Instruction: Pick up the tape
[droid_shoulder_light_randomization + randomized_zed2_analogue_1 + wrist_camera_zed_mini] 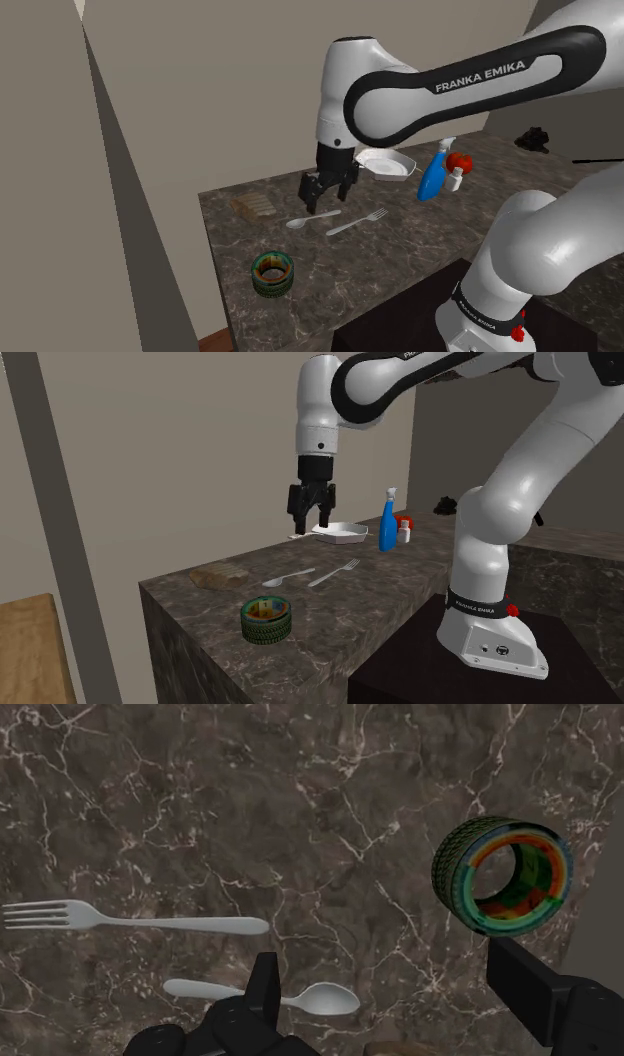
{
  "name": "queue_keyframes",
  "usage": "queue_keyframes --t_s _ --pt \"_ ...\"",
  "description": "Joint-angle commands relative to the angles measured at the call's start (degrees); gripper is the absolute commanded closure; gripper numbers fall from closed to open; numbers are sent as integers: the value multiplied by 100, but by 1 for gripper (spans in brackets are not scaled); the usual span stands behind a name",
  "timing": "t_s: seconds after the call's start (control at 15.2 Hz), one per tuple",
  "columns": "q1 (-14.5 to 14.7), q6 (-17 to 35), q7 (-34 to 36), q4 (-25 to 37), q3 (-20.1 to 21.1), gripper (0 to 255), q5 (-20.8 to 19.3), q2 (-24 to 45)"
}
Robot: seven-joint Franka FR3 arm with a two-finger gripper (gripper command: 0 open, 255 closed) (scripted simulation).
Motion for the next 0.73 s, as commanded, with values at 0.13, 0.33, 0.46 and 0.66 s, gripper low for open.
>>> queue_keyframes --t_s 0.13,0.33,0.46,0.66 --pt "-31 766 449 19 514 0 -85 763" --pt "-103 1263 893 149 911 0 -313 1404" --pt "-179 1571 1252 275 1171 0 -576 1874" --pt "-252 1853 1692 437 1406 0 -965 2393"
